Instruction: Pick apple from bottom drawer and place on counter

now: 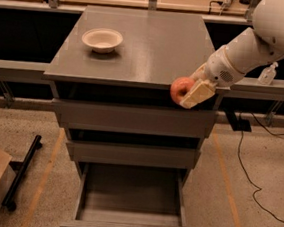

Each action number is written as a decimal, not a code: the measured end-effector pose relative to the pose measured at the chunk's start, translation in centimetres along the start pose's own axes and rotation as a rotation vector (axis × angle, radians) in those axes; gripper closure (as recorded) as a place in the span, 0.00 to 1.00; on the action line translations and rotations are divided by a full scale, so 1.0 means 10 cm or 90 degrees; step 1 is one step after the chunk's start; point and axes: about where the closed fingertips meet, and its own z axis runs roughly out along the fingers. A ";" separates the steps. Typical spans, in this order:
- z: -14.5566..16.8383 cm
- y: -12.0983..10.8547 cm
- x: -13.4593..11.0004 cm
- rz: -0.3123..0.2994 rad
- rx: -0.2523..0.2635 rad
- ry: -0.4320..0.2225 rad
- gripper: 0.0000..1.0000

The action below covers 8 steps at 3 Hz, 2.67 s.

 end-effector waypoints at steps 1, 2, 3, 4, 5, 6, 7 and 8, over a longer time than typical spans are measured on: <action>-0.20 -0.38 -0.08 0.005 0.036 0.003 1.00; -0.39 -0.73 -0.19 0.011 0.071 -0.021 1.00; -0.50 -1.05 -0.30 0.016 0.108 -0.059 1.00; -0.48 -1.33 -0.31 0.041 0.155 -0.078 1.00; -0.30 -1.56 -0.32 0.068 0.179 -0.106 1.00; -0.10 -1.69 -0.32 0.087 0.178 -0.131 0.85; 0.09 -1.78 -0.28 0.107 0.168 -0.162 0.61; 0.23 -1.81 -0.24 0.122 0.154 -0.193 0.39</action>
Offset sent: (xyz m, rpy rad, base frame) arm 0.1079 -0.0421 0.0961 0.0588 -0.1718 -0.1190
